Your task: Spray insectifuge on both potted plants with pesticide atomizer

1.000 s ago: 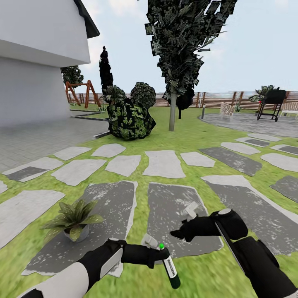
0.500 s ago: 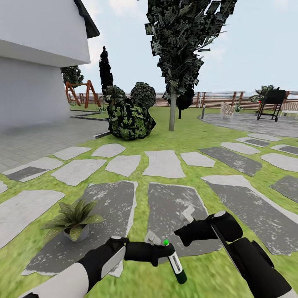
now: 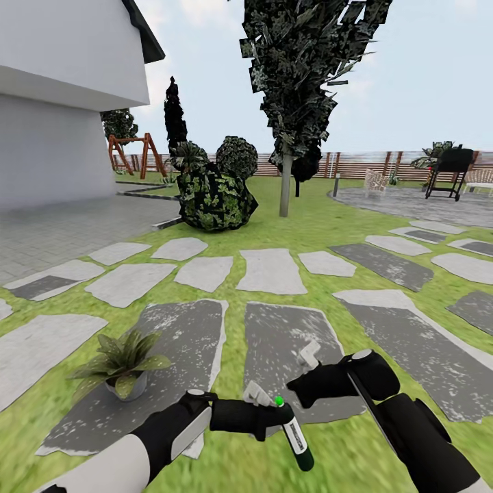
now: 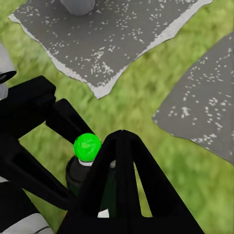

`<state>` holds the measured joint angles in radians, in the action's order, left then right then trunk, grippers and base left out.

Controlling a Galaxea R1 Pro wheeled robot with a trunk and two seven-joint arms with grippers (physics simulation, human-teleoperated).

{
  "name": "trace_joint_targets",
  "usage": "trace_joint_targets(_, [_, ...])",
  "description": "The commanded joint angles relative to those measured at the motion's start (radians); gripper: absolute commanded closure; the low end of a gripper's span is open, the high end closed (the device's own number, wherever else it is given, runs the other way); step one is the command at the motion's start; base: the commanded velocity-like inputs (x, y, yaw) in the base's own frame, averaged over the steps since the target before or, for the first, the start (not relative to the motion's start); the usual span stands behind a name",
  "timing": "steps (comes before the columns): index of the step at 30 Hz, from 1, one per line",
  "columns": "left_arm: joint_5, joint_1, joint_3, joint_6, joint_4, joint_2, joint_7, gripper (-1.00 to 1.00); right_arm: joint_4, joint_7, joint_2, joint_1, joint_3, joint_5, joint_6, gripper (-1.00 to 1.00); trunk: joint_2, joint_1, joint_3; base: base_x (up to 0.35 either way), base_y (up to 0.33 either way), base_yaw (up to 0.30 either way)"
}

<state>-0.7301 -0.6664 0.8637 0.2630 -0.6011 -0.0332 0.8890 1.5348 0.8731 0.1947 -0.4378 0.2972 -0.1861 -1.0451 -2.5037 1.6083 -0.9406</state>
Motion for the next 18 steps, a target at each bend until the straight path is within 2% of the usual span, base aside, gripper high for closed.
trace_joint_targets(1, [-0.011,-0.002,0.003,0.01,0.0,0.0,0.0,1.0,0.001,0.01,0.0,-0.001,0.007,-0.011,-0.002,1.0,0.0,0.0,-0.001,0.0,0.0,0.0])
trace_joint_targets(7, [-0.011,-0.004,0.003,0.013,0.0,-0.004,-0.001,1.0,0.001,0.01,-0.001,0.001,0.065,-0.009,-0.002,1.0,0.0,0.0,-0.001,0.0,0.0,0.0])
trace_joint_targets(12, [-0.011,-0.006,0.003,0.013,-0.003,-0.011,0.0,1.0,0.002,0.01,0.0,0.001,0.072,-0.008,-0.002,1.0,0.0,0.0,-0.001,0.0,0.0,0.0])
trace_joint_targets(18, [-0.012,-0.005,0.003,0.012,-0.028,-0.004,0.005,1.0,0.002,0.011,0.002,0.001,0.072,-0.009,-0.002,1.0,0.0,0.0,-0.001,0.0,0.0,0.0])
